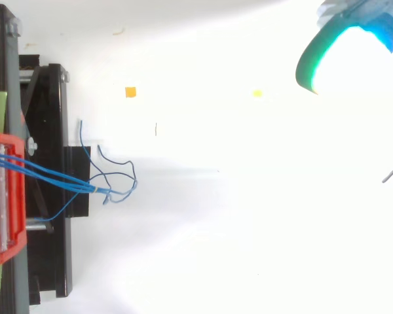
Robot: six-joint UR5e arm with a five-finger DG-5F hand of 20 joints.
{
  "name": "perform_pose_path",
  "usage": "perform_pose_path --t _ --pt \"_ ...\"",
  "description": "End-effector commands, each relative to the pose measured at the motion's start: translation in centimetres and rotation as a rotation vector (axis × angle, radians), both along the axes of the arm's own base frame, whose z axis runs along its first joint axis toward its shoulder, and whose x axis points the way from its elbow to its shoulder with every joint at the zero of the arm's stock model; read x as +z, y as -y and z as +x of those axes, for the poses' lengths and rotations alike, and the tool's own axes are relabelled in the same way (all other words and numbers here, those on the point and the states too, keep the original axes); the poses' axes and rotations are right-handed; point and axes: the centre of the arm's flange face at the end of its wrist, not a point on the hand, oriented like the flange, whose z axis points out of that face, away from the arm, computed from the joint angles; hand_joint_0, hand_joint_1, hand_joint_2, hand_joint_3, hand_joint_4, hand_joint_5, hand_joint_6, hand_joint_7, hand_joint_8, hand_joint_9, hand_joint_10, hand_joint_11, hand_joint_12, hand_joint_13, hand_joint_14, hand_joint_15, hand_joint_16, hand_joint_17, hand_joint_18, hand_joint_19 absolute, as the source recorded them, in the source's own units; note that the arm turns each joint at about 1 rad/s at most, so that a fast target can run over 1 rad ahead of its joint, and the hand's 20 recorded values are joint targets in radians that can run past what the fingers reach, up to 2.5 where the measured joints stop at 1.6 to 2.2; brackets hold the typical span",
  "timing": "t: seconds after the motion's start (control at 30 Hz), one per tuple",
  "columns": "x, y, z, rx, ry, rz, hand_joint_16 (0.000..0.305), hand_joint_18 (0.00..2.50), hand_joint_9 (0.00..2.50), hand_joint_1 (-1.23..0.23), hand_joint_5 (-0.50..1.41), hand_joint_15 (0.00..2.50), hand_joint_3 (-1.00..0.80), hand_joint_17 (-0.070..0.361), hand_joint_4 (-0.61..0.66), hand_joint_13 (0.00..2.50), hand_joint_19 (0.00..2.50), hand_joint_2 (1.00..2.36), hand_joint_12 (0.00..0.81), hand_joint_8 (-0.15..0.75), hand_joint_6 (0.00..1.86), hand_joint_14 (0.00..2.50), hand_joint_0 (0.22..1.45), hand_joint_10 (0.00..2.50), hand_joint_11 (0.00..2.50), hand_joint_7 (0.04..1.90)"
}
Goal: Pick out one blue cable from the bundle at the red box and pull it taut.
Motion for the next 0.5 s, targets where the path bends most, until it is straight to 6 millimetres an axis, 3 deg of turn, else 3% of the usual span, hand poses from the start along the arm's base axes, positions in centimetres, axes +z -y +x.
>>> perform_pose_path --t 0.0,0.17,0.3,0.47 --pt "0.0 0.0 -0.1 -0.001 -0.001 -0.001 0.055 0.0 0.2 -0.42 -0.3 0.0 -0.5 0.123 0.06 0.07 0.15 1.0 0.311 0.211 0.5 0.0 0.44 0.0 0.0 0.56" --pt "0.2 0.1 0.3 -0.063 0.005 -0.062 0.054 0.0 0.21 -0.42 -0.3 0.0 -0.5 0.123 0.06 0.07 0.15 1.0 0.311 0.211 0.5 0.0 0.44 0.0 0.0 0.57" --pt "-1.4 0.2 1.4 -0.143 -0.011 -0.149 0.054 0.0 0.21 -0.42 -0.3 0.0 -0.5 0.122 0.07 0.07 0.15 1.0 0.312 0.212 0.5 0.0 0.44 0.0 0.0 0.57" --pt "-4.4 -1.0 5.8 -0.158 0.001 -0.172 0.054 0.0 0.21 -0.41 -0.3 0.0 -0.5 0.121 0.09 0.08 0.16 1.0 0.312 0.215 0.5 0.0 0.44 0.0 0.0 0.57"
